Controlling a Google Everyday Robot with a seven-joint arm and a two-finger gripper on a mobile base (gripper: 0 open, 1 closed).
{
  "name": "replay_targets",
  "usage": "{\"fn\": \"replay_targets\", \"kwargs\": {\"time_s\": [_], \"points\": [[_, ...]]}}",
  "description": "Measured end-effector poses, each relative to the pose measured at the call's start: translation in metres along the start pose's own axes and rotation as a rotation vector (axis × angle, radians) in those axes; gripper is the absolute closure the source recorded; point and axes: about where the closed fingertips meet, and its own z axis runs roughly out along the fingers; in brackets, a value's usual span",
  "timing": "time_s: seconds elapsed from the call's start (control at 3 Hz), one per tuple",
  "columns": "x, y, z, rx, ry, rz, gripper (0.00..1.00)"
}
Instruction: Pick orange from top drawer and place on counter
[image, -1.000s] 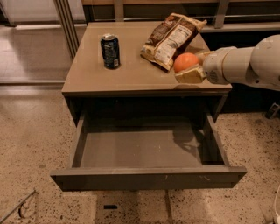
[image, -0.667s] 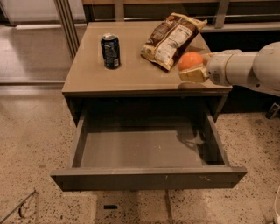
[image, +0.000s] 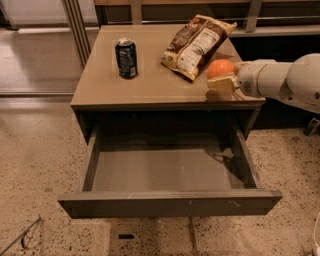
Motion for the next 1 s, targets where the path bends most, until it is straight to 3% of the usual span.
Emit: {"fn": "replay_targets", "kwargs": {"time_s": [1.0], "points": [[0.016,-0.012,0.039,-0.054,0.056,0.003,1.00]]}}
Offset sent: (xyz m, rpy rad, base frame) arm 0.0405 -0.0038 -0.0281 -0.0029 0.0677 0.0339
